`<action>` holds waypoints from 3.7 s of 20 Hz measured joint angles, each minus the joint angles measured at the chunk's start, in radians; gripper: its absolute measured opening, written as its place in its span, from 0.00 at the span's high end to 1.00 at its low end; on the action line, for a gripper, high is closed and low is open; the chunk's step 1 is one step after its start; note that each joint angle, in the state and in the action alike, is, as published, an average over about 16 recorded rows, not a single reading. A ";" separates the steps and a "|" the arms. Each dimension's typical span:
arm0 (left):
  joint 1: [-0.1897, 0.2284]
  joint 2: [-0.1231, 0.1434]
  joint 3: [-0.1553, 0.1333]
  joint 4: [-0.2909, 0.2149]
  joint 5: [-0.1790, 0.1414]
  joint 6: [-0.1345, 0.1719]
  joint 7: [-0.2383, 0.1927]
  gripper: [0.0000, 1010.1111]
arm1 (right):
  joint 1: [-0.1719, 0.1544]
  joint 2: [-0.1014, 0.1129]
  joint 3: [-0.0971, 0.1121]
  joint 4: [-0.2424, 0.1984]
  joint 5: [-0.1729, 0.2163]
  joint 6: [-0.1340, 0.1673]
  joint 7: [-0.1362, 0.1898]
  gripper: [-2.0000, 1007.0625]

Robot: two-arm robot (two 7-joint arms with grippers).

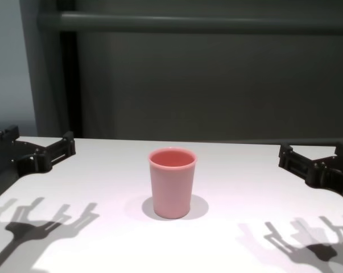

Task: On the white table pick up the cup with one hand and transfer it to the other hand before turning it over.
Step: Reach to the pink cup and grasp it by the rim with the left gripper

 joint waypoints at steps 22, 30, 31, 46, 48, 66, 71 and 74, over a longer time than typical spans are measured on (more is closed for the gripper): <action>0.000 0.000 0.000 0.000 0.000 0.000 0.000 0.01 | 0.000 0.000 0.000 0.000 0.000 0.000 0.000 0.01; 0.000 0.000 0.000 0.000 0.000 0.000 0.000 0.01 | 0.000 0.000 0.000 0.000 0.000 0.000 0.000 0.01; 0.000 0.000 0.000 0.000 0.000 0.000 0.000 0.01 | 0.000 0.000 0.000 0.000 0.000 0.000 0.000 0.01; 0.000 0.000 0.000 0.000 0.000 0.000 0.000 0.01 | 0.000 0.000 0.000 0.000 0.000 0.000 0.000 0.01; 0.000 0.000 0.000 0.000 0.000 0.000 0.000 0.01 | 0.000 0.000 0.000 0.000 0.000 0.000 0.000 0.01; 0.000 0.000 0.000 0.000 0.000 0.000 0.000 0.01 | 0.000 0.000 0.000 0.000 0.000 0.000 0.000 0.00; 0.000 0.000 0.000 0.000 0.000 0.000 0.000 0.01 | 0.000 0.000 0.000 0.000 0.000 0.000 0.000 0.00; 0.000 0.000 0.000 0.000 0.000 0.000 0.000 0.01 | 0.000 0.000 0.000 0.000 0.000 0.000 0.000 0.01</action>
